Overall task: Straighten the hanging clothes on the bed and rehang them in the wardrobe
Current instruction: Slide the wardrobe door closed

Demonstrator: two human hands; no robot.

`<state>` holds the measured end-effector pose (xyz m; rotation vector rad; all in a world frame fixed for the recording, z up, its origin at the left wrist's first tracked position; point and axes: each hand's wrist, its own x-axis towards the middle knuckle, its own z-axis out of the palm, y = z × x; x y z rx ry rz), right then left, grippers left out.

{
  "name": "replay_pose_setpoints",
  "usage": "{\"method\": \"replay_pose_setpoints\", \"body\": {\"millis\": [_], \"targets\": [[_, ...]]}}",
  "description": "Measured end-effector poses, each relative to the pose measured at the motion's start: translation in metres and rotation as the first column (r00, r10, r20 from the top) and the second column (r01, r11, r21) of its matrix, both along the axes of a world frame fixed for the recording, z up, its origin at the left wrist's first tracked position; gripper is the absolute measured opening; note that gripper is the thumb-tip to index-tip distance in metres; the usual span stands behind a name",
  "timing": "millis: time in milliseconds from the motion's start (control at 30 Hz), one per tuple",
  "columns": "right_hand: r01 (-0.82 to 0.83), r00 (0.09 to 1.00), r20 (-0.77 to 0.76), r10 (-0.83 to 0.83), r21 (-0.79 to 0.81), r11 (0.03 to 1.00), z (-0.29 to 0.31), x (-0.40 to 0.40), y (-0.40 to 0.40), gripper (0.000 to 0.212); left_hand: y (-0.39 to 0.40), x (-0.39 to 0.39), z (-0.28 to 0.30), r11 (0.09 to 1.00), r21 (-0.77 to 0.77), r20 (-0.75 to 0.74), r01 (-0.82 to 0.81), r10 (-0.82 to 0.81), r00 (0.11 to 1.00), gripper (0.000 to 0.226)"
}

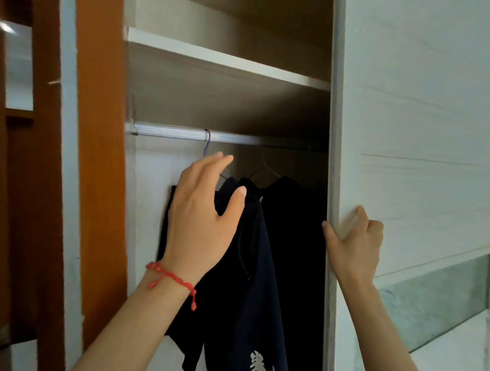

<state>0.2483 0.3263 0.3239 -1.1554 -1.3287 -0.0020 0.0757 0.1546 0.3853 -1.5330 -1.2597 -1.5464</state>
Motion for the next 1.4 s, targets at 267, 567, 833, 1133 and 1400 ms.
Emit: {"method": "replay_pose_setpoints", "body": {"millis": [267, 567, 833, 1133, 1400], "targets": [[-0.143, 0.990, 0.020, 0.142, 0.083, 0.986, -0.011, -0.050, -0.054, 0.065, -0.072, -0.045, 0.000, 0.918, 0.395, -0.187, -0.041, 0.124, 0.974, 0.035], [-0.309, 0.949, -0.004, 0.314, 0.169, 0.936, -0.017, -0.099, -0.108, 0.059, -0.061, -0.083, -0.022, 0.973, 0.153, 0.135, 0.174, -0.195, 0.971, 0.053], [-0.499, 0.854, -0.021, 0.519, 0.246, 0.831, -0.019, -0.133, -0.146, 0.045, -0.060, -0.088, -0.023, 0.933, 0.152, 0.245, 0.327, -0.356, 0.902, 0.047], [-0.619, 0.778, 0.073, 0.624, 0.256, 0.742, -0.023, -0.157, -0.172, 0.050, -0.058, -0.088, -0.024, 0.937, 0.157, 0.244, 0.312, -0.343, 0.907, 0.047], [-0.640, 0.763, 0.086, 0.641, 0.245, 0.728, -0.023, -0.157, -0.174, 0.055, -0.057, -0.088, -0.023, 0.944, 0.160, 0.238, 0.289, -0.321, 0.917, 0.048]]}}
